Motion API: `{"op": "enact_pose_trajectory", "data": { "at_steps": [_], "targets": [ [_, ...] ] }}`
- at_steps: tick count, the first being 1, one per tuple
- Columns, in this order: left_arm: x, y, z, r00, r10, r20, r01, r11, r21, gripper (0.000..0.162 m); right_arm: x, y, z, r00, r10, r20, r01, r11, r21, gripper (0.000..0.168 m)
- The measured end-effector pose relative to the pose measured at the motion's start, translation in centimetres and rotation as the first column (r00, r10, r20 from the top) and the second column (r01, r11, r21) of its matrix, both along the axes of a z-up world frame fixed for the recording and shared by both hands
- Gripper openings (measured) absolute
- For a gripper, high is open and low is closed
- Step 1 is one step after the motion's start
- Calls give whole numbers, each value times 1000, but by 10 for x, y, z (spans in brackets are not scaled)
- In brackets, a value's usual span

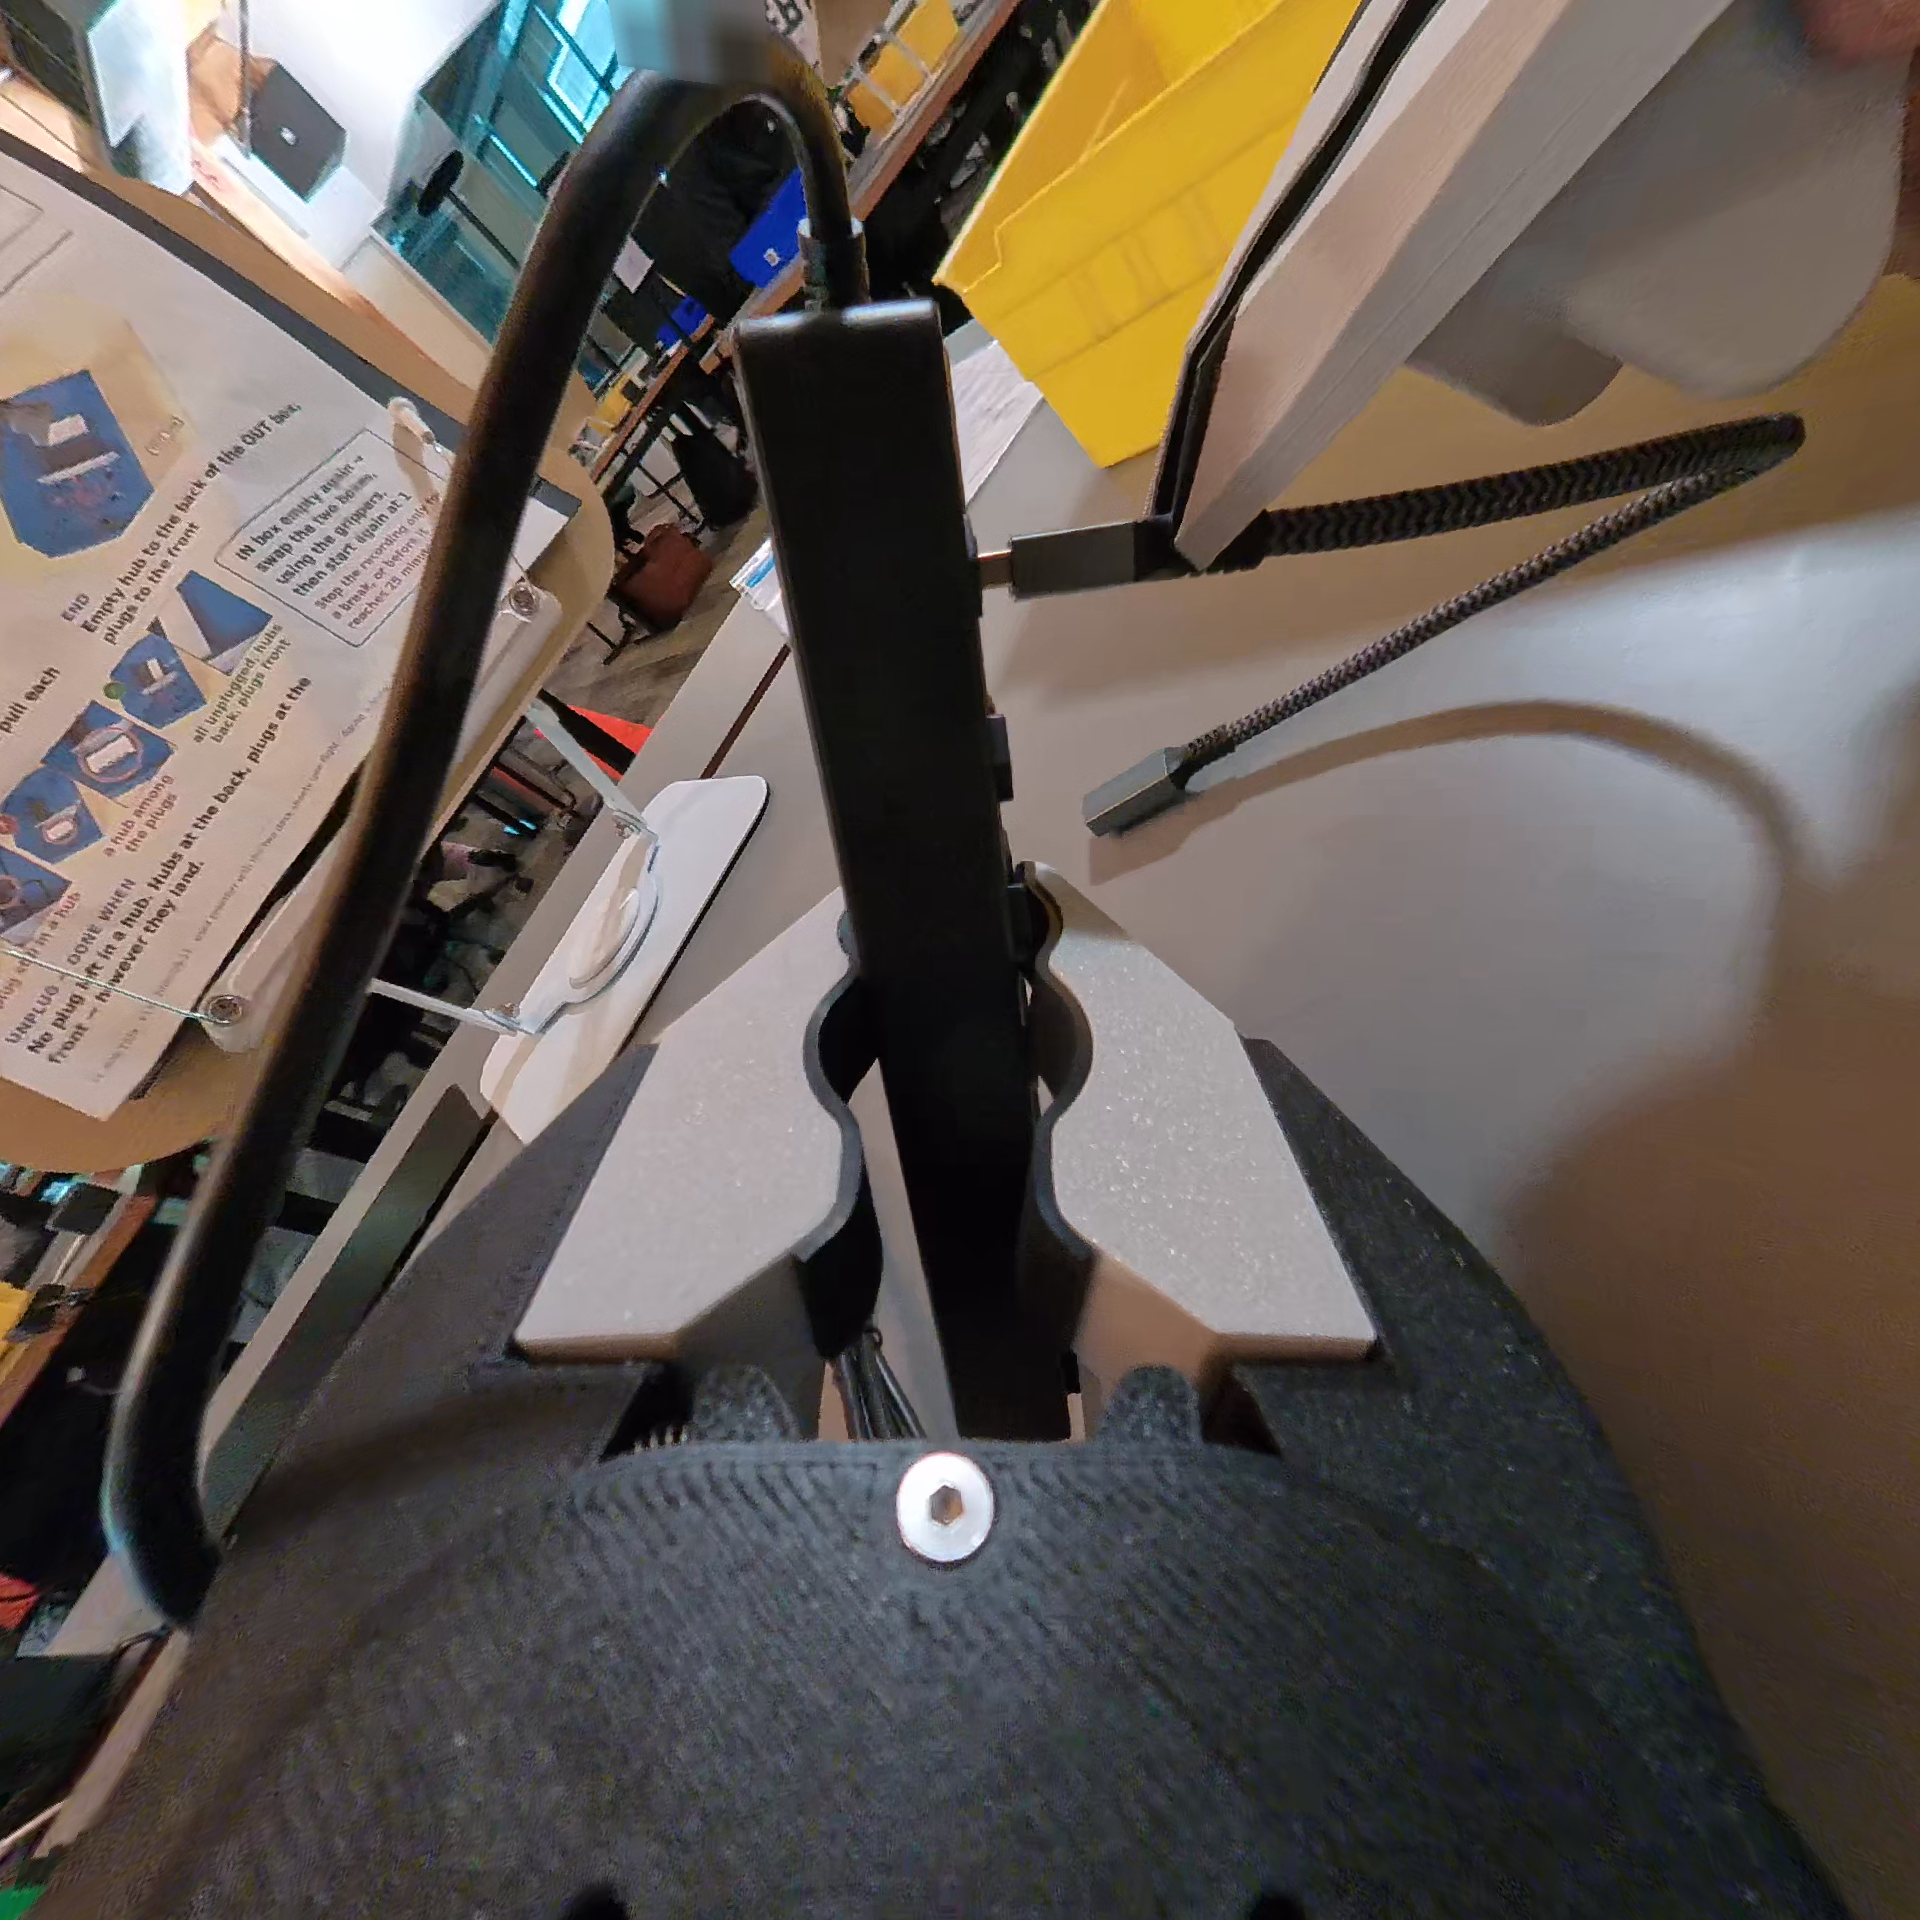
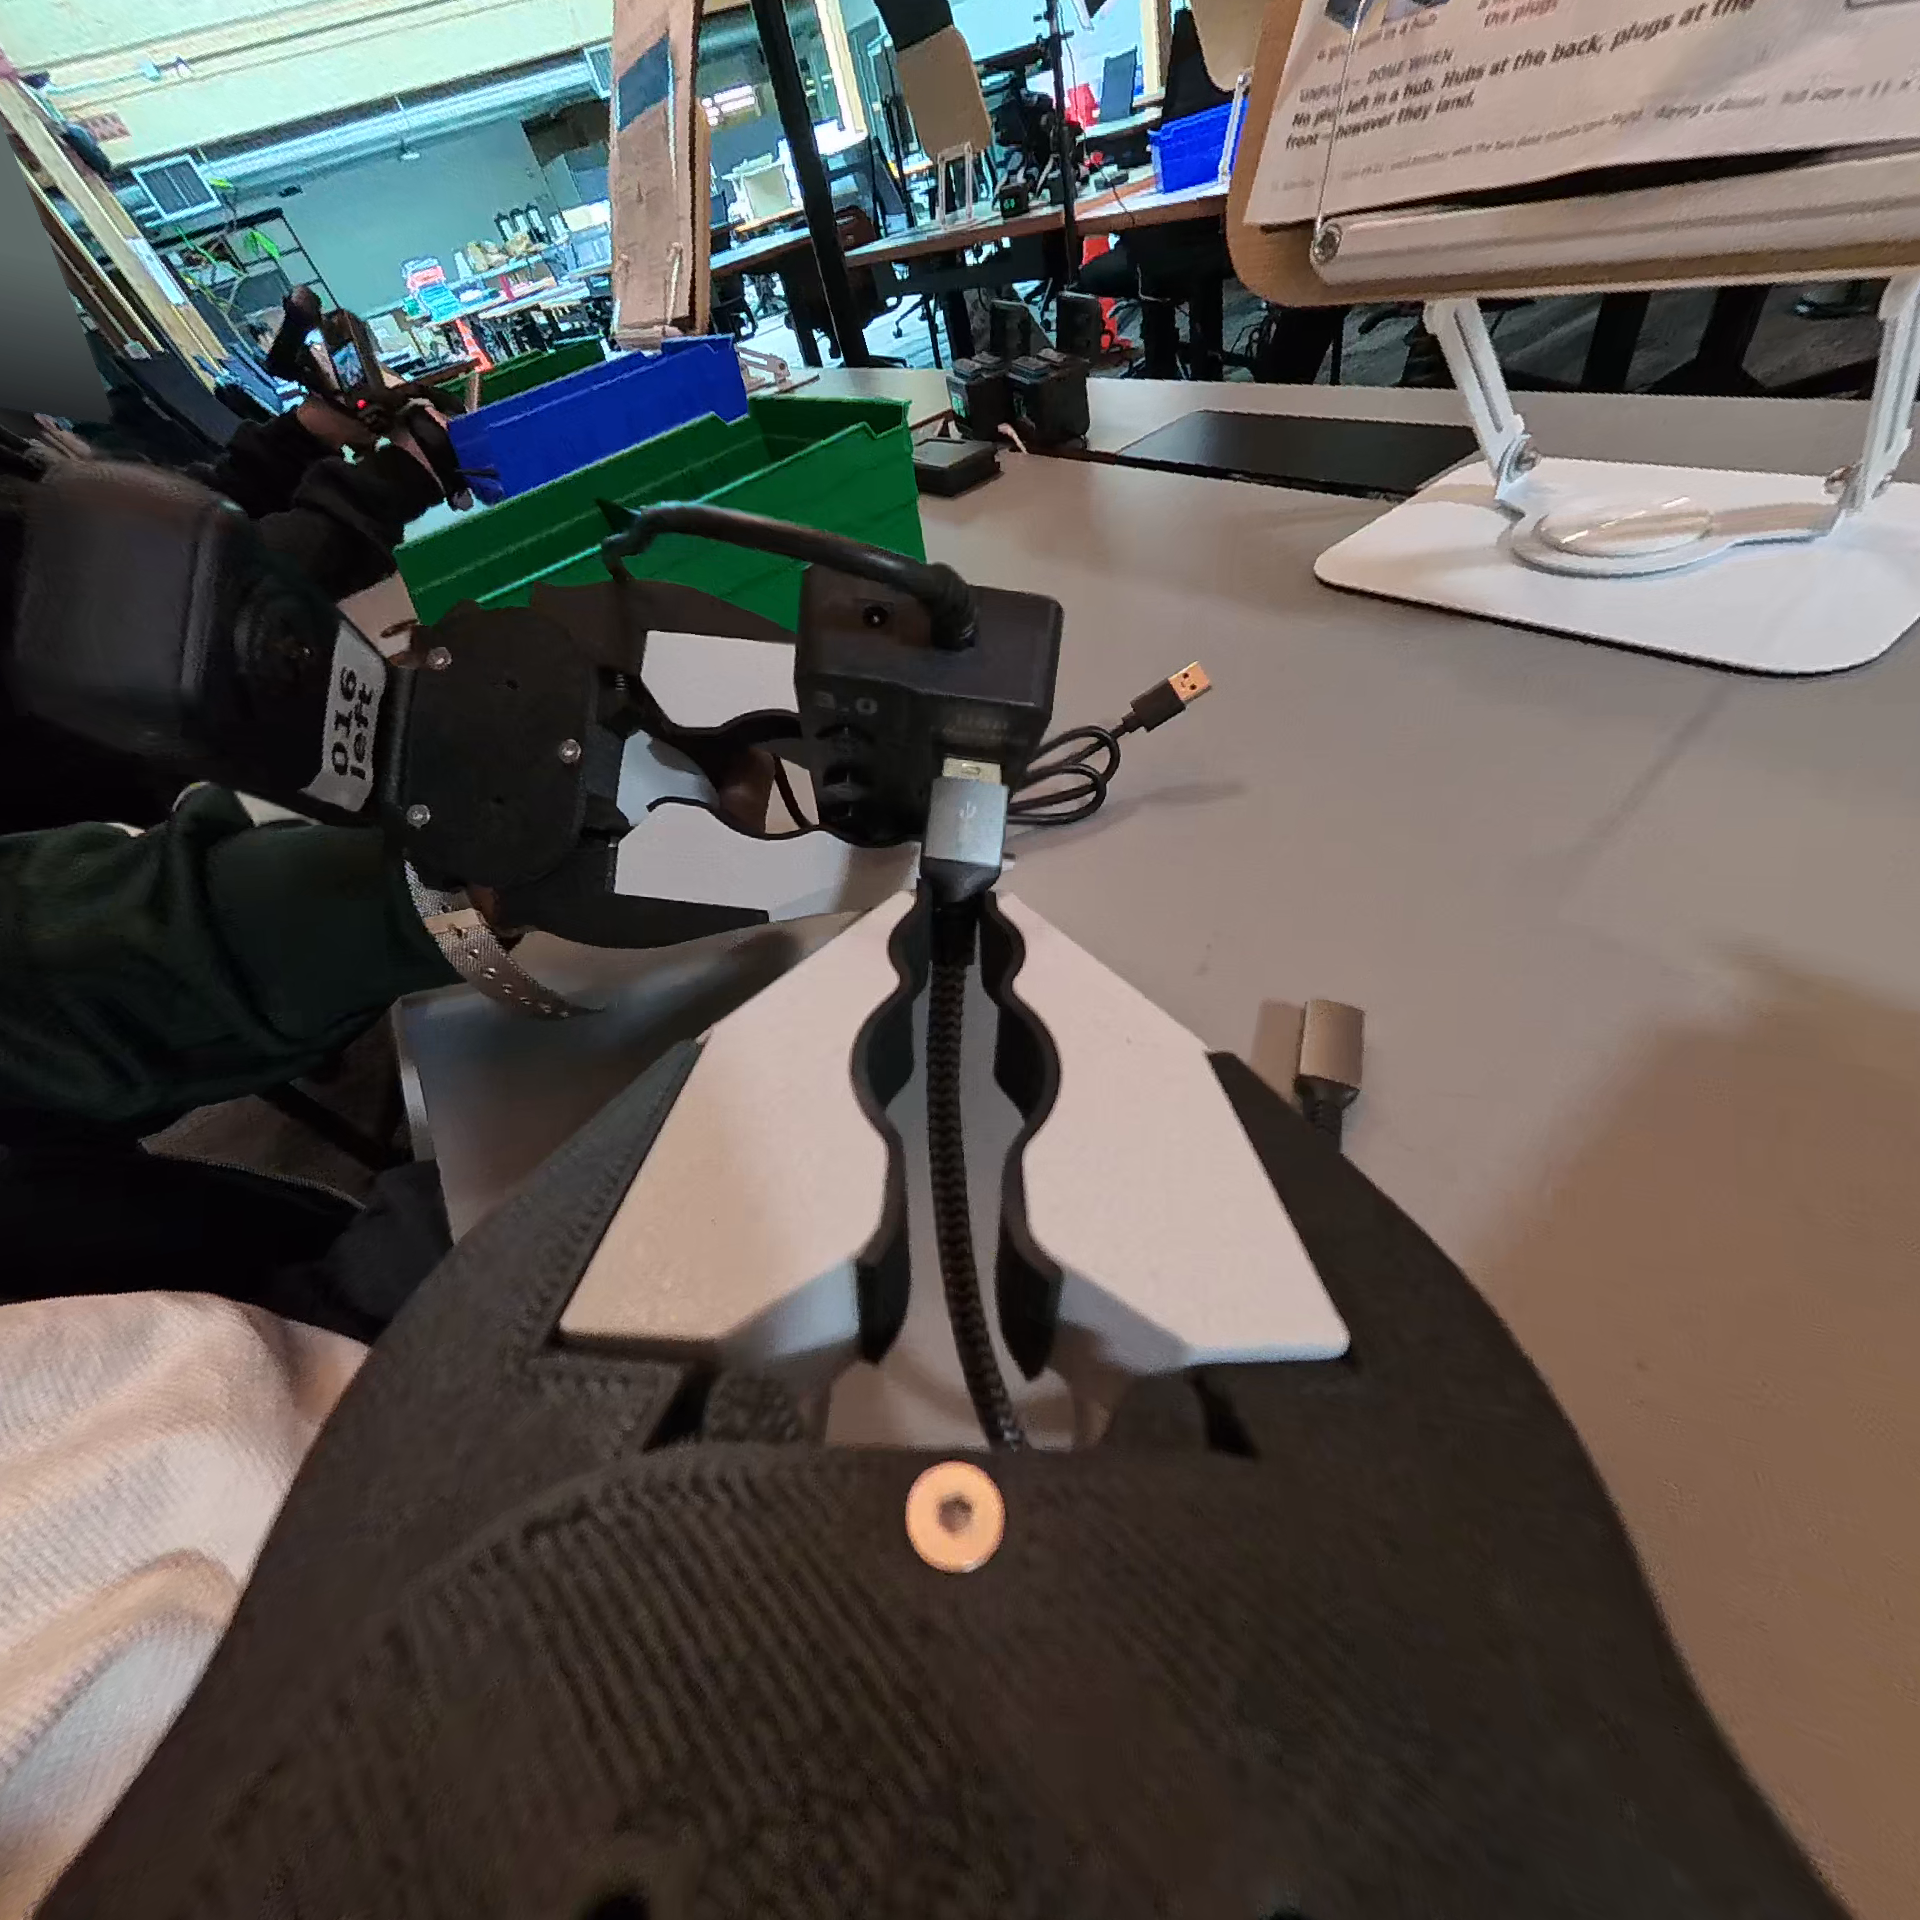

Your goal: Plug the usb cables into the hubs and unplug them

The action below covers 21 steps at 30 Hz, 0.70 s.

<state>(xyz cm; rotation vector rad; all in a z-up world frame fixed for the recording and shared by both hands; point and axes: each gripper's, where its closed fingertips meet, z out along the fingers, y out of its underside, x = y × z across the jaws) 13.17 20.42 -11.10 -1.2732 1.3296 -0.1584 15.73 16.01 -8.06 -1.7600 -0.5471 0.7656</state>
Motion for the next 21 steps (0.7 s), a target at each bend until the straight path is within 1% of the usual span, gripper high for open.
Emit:
{"op": "enact_pose_trajectory", "data": {
  "at_steps": [5,10,21],
  "targets": [
    [1,-2,1,1000,-10,4,10,1000,-15,24,0,-1,3,1000,4,-11,-4,1000,10,7],
    [1,-5,0,999,-29,23,31,997,-72,24,0,-1,6,999,10,-31,-9,1000,21,7],
    [3,-8,2,998,-24,50,30,994,-108,24,0,-1,11,998,0,-68,2,999,35,7]
  ]
}}
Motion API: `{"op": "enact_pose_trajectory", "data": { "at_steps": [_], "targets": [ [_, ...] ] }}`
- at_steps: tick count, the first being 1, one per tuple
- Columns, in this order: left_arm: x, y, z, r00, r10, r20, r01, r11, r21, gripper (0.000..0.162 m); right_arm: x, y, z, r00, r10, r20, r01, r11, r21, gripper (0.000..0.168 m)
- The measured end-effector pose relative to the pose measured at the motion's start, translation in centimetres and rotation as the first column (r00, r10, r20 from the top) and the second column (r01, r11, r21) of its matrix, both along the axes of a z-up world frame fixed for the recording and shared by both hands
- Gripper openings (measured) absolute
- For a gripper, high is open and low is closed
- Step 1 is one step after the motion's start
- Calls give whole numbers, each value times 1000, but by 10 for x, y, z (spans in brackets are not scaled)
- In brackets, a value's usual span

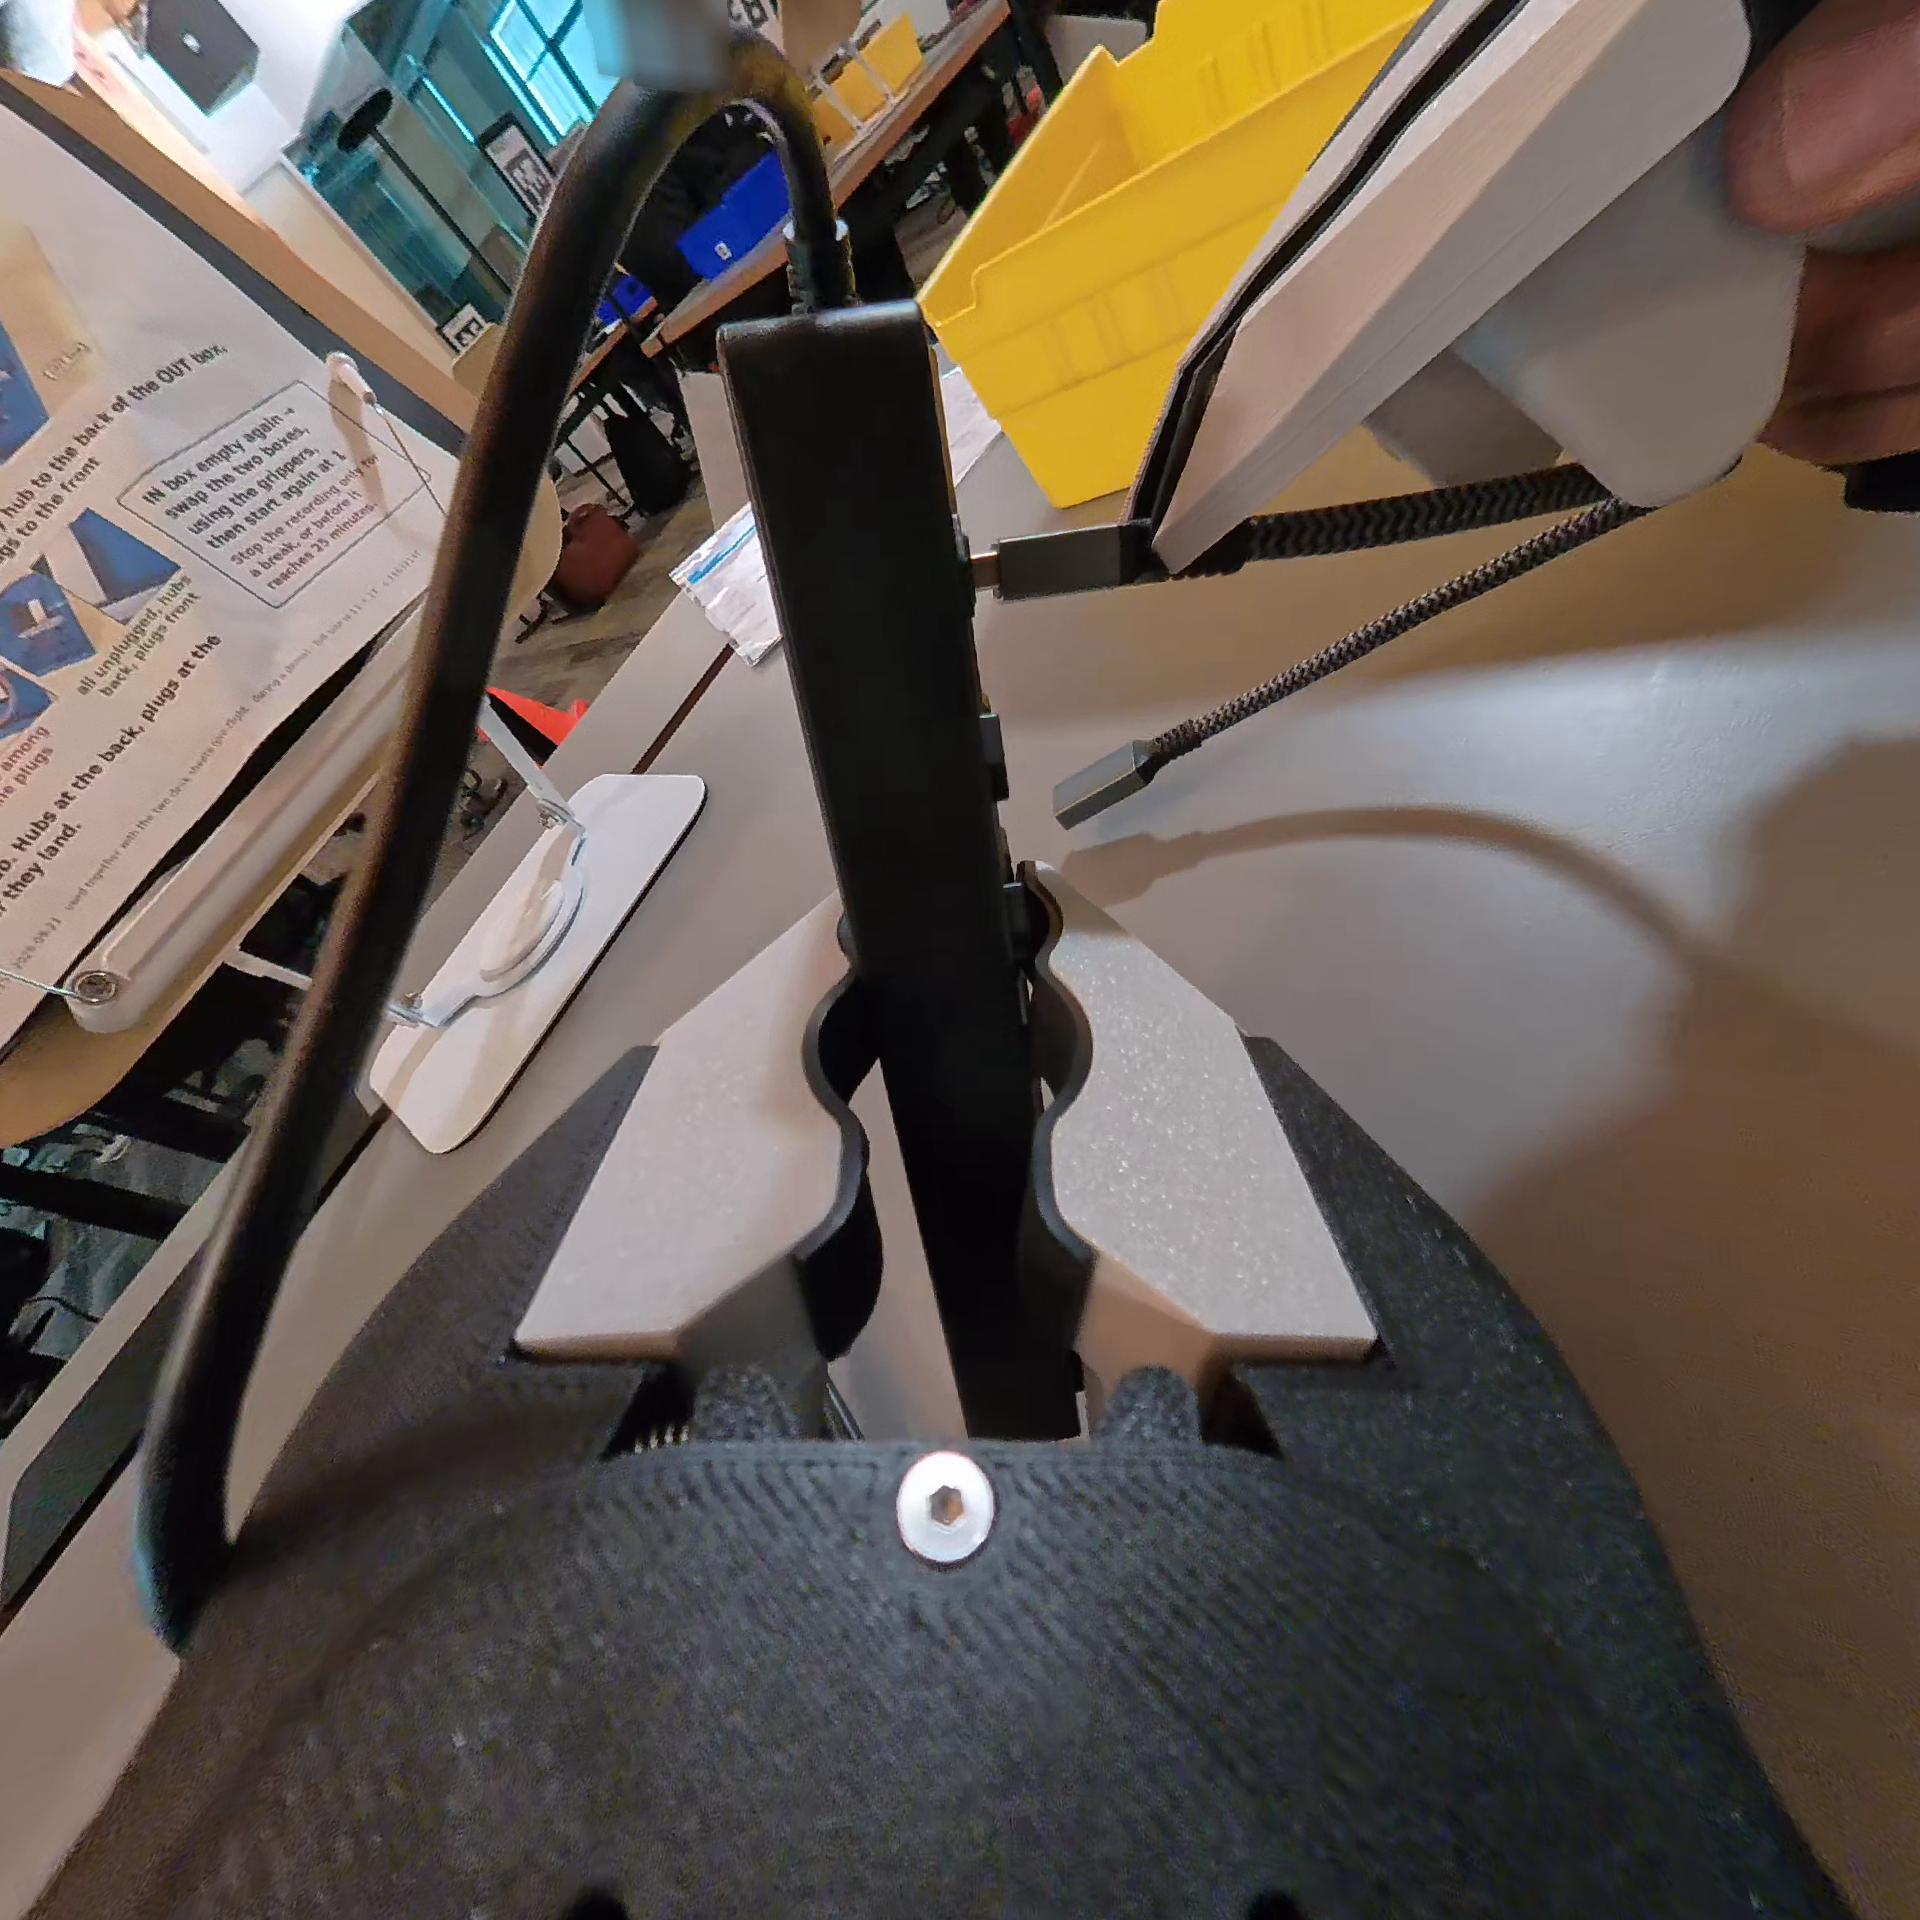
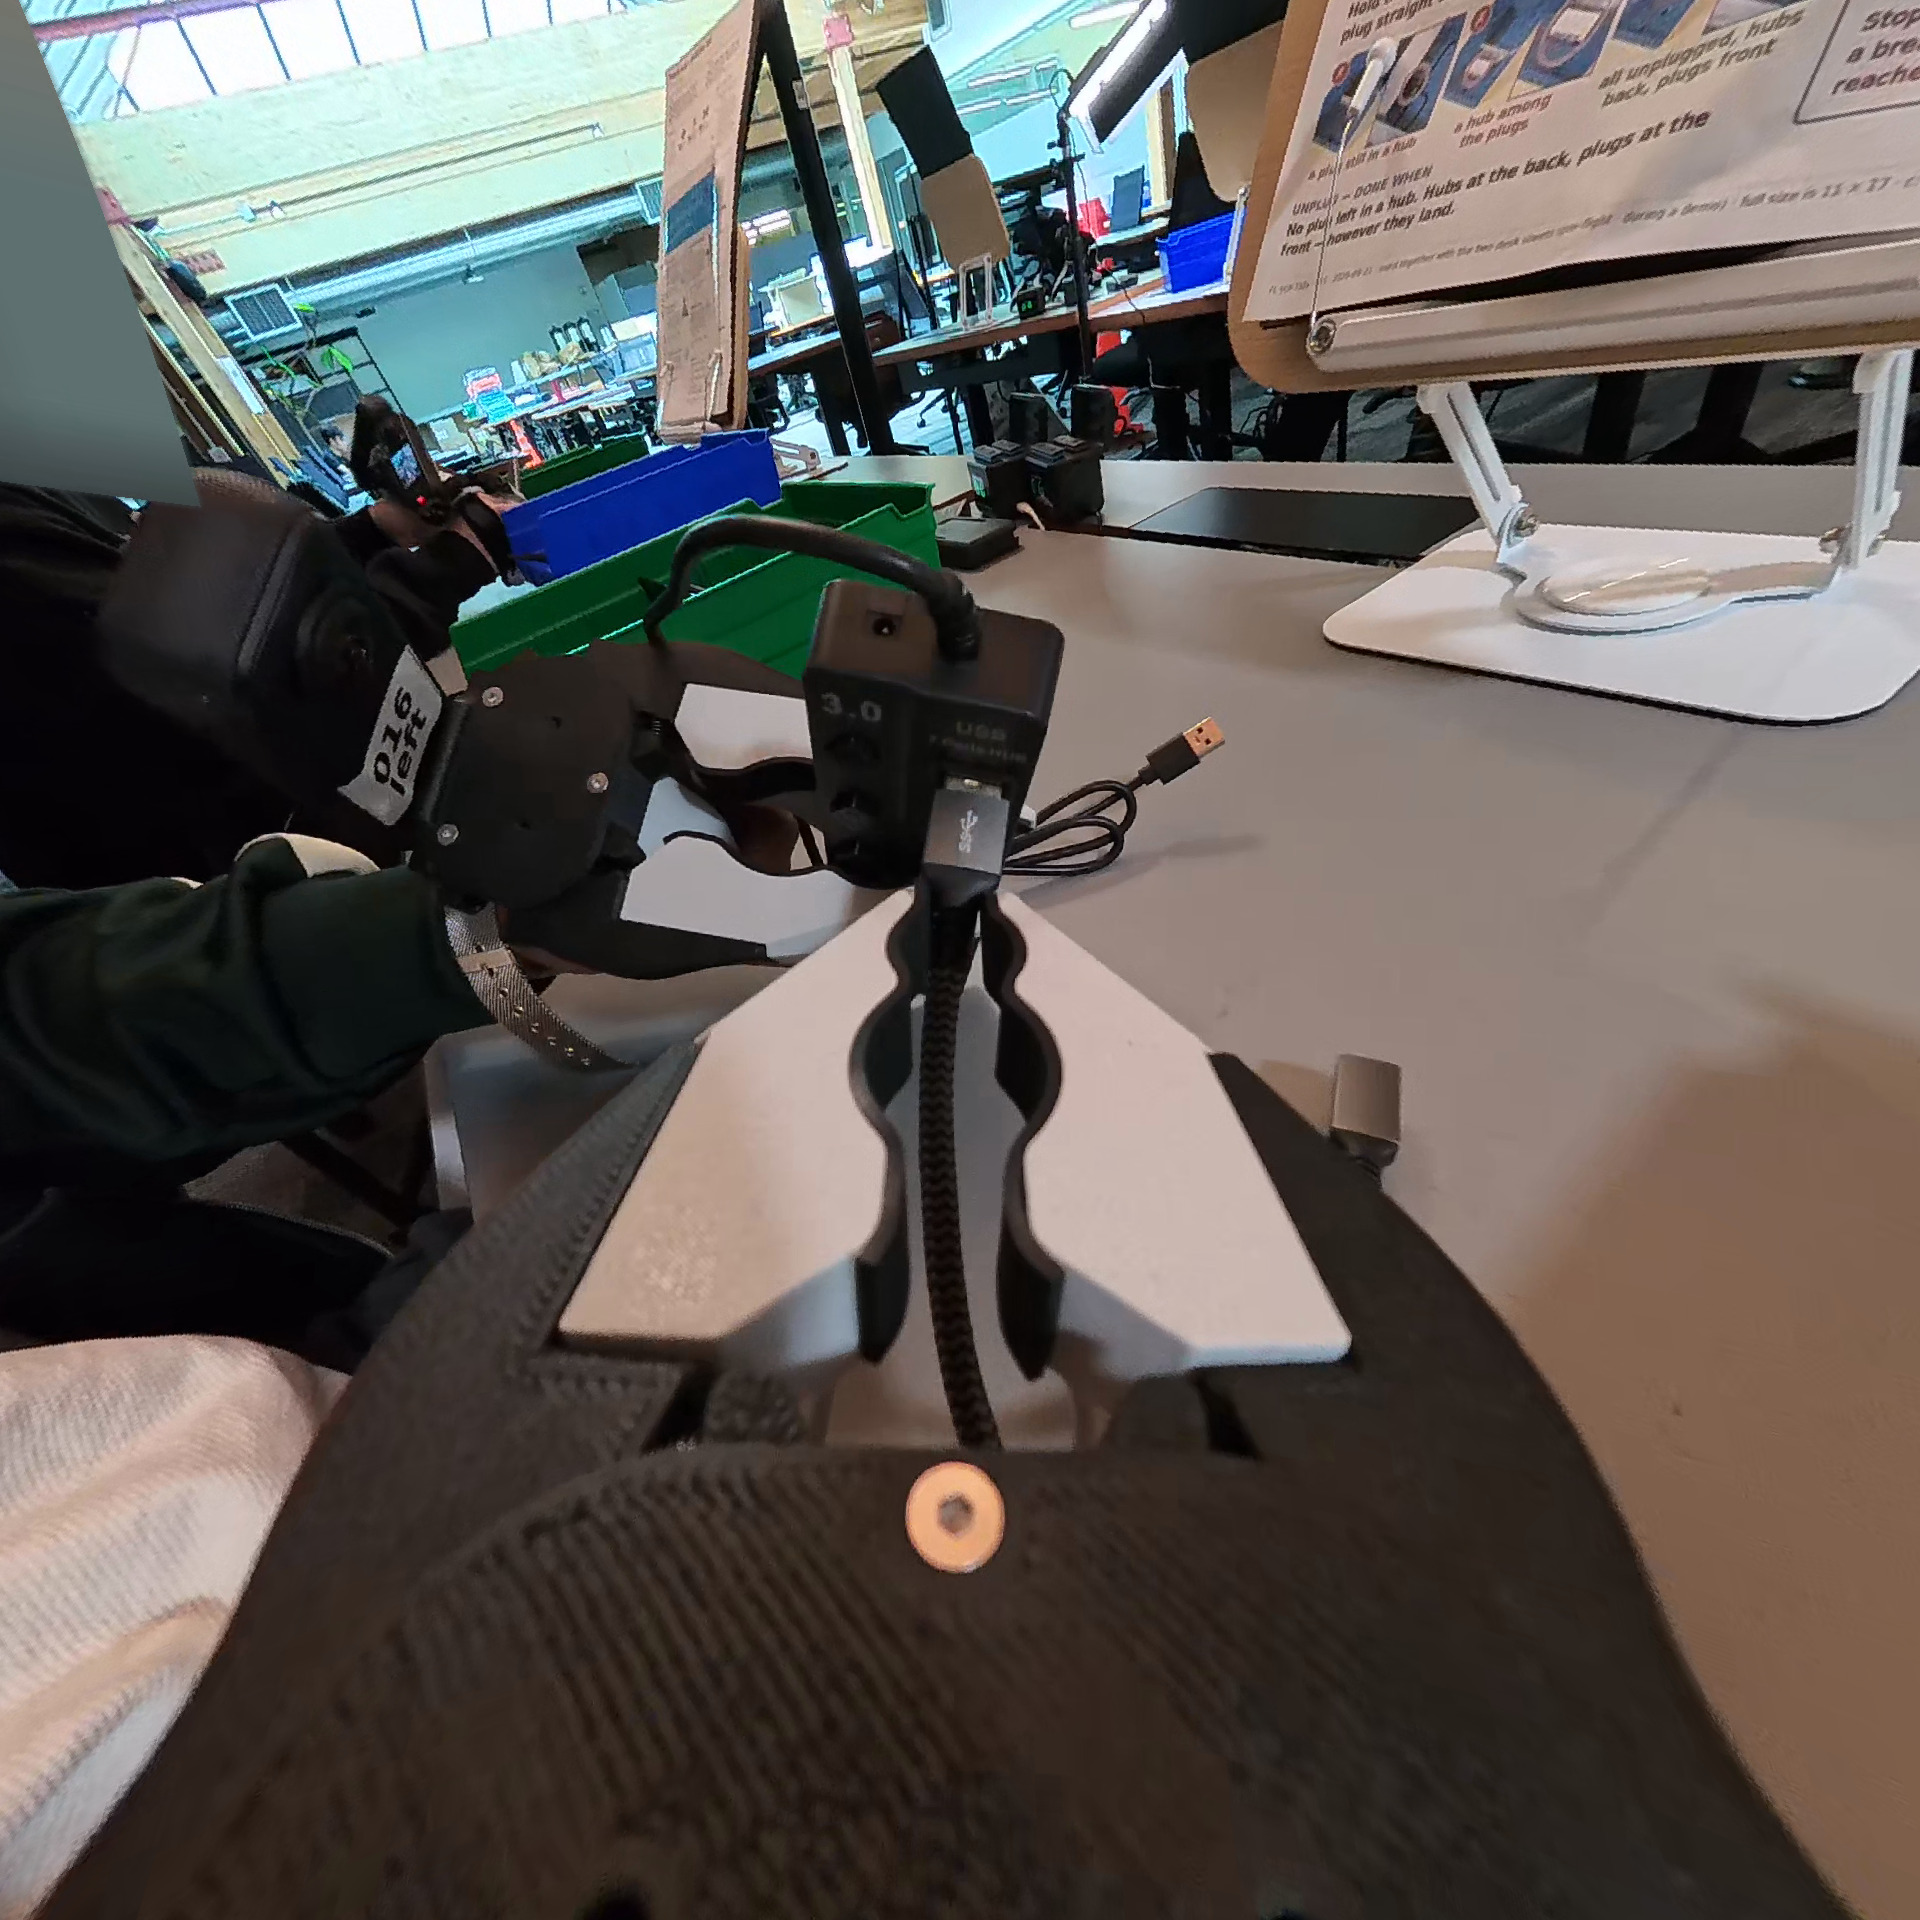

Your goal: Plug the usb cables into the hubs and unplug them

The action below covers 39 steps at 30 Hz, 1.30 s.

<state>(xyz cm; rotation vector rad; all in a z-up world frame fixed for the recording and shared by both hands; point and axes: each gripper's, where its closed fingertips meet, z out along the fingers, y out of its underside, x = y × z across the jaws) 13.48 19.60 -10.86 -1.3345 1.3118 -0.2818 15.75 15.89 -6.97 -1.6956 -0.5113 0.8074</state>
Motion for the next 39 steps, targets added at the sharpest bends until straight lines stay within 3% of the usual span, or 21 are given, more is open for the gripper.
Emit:
{"op": "enact_pose_trajectory", "data": {
  "at_steps": [23,30,33,39],
  "targets": [
    [5,-6,1,999,21,48,-16,994,-107,24,2,1,10,994,-90,-58,93,995,40,8],
    [5,2,8,978,63,200,5,947,-321,21,9,6,24,989,-108,-102,117,989,86,11],
    [-6,14,16,939,136,317,24,890,-454,20,20,5,39,978,-161,-131,184,966,184,29],
    [-28,39,18,846,280,454,81,774,-628,21,26,2,51,971,-194,-137,225,934,278,47]
  ]
}}
